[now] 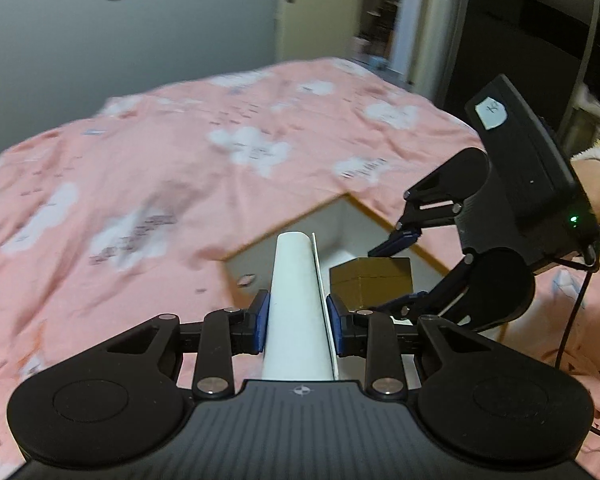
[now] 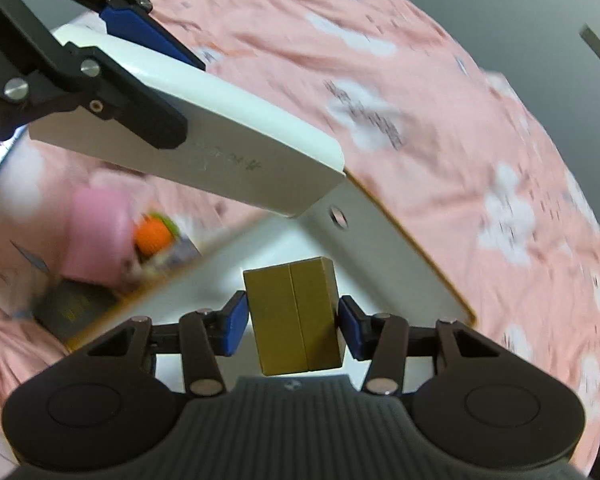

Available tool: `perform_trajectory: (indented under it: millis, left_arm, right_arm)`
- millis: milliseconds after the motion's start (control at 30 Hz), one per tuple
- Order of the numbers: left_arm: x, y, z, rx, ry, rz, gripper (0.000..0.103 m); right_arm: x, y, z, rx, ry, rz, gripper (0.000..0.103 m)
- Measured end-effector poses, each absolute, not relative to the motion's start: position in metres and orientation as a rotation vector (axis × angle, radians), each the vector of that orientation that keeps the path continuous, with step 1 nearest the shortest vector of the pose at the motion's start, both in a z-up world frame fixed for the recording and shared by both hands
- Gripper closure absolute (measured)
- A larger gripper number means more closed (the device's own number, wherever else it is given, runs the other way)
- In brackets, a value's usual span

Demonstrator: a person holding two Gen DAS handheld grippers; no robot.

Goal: Organize objects
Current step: 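Carry the white case and tan box into the orange box with both grippers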

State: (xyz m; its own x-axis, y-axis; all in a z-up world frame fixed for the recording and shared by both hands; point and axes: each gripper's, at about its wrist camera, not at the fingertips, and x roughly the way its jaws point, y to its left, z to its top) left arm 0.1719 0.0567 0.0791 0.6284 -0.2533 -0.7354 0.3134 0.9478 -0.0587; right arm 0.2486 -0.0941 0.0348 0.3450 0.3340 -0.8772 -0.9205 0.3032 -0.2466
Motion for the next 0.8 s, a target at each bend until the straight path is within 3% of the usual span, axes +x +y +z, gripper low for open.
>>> perform_trajectory:
  millis: [400,800]
  left_arm:
    - [0.263,0.0,-0.013,0.224,1.001,-0.516,0.069]
    - [0.308,0.013,-0.054,0.175,1.122,-0.633,0.069]
  right_arm:
    - [0.295,-0.123,-0.022,-0.837,0.996,0.92,0.052]
    - [0.332,-0.12,-0.056,-0.855,1.052,0.935,0.053]
